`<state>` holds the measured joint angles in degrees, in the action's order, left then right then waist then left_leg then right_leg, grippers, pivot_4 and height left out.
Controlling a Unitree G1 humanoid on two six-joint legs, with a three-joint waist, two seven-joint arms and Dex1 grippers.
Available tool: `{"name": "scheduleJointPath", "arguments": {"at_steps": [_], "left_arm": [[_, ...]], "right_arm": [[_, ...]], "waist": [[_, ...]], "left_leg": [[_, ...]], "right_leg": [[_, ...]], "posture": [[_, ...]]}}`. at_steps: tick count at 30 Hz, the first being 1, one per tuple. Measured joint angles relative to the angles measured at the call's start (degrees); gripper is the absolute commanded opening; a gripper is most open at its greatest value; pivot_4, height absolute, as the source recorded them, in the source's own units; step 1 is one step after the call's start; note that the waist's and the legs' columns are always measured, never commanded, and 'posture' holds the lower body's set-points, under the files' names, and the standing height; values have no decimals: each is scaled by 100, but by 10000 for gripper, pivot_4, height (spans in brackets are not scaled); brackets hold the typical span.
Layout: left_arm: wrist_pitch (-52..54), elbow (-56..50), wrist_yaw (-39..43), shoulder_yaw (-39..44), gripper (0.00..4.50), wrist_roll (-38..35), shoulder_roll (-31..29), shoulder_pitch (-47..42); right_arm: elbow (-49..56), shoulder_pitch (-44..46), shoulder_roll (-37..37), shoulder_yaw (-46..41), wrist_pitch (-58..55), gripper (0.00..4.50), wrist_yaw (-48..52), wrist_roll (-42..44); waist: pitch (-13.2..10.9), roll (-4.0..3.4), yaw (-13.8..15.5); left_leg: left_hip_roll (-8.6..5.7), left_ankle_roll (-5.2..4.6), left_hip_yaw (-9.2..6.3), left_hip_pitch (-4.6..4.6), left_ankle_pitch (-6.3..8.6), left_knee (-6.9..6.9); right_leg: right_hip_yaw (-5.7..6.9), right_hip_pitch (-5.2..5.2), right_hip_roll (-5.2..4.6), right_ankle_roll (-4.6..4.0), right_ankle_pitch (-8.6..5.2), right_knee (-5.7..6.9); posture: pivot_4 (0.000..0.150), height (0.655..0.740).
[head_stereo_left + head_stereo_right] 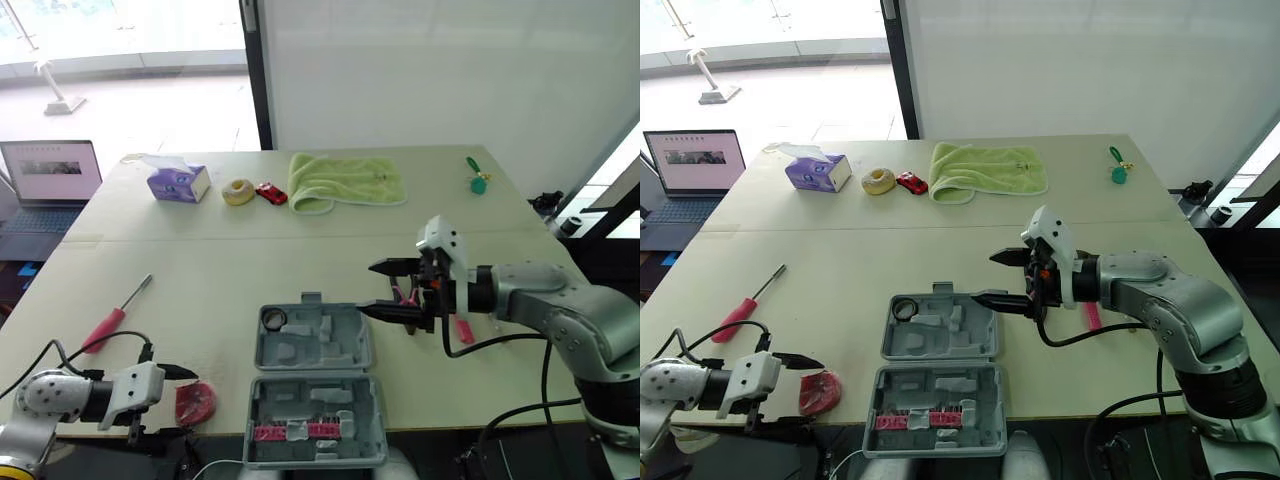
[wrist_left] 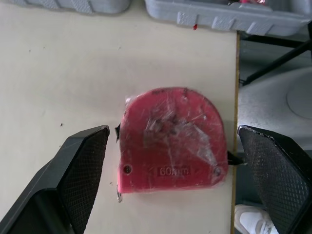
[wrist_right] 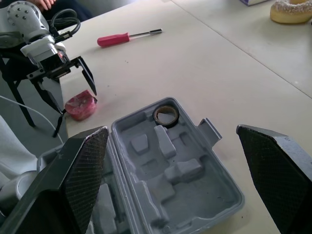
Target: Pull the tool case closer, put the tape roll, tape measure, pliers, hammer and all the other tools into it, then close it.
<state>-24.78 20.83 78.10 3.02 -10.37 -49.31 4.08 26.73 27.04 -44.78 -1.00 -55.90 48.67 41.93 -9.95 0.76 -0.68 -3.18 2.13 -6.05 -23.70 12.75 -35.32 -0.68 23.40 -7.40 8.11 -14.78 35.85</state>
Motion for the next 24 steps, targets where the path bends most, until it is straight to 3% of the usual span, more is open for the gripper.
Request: {"name": "scheduleJointPath", "arguments": {"at_steps": [5,10,17,24], "left_arm": [[-478,413,-116,-152,44380,162,32,-3],[-686,651,-115,-182,29266,94,51,-77],[-545,768,49,-178,29274,-224,52,-435],[377,-422,-86,-216,29274,-509,51,-1244]], "right_arm": [[-32,26,-88,7,14,45000,22,-9],[-125,70,-128,15,105,45000,72,-44],[-122,-18,-138,5,93,45000,114,-1],[433,-988,-243,-86,-11,45000,-182,37]], "waist": [[0,0,-10],[1,0,-6],[1,1,7],[1,4,14]], "left_leg": [[0,0,1,5,0,0],[0,0,1,13,0,0],[-1,0,-2,13,0,-1],[-5,0,-6,13,0,-3]], "right_leg": [[0,2,0,1,0,14],[-1,-3,0,0,0,18],[1,-6,1,1,0,22],[4,-10,7,1,0,27]], "posture": [[1500,7367],[1500,7367],[1500,7367],[1500,7367]]}}
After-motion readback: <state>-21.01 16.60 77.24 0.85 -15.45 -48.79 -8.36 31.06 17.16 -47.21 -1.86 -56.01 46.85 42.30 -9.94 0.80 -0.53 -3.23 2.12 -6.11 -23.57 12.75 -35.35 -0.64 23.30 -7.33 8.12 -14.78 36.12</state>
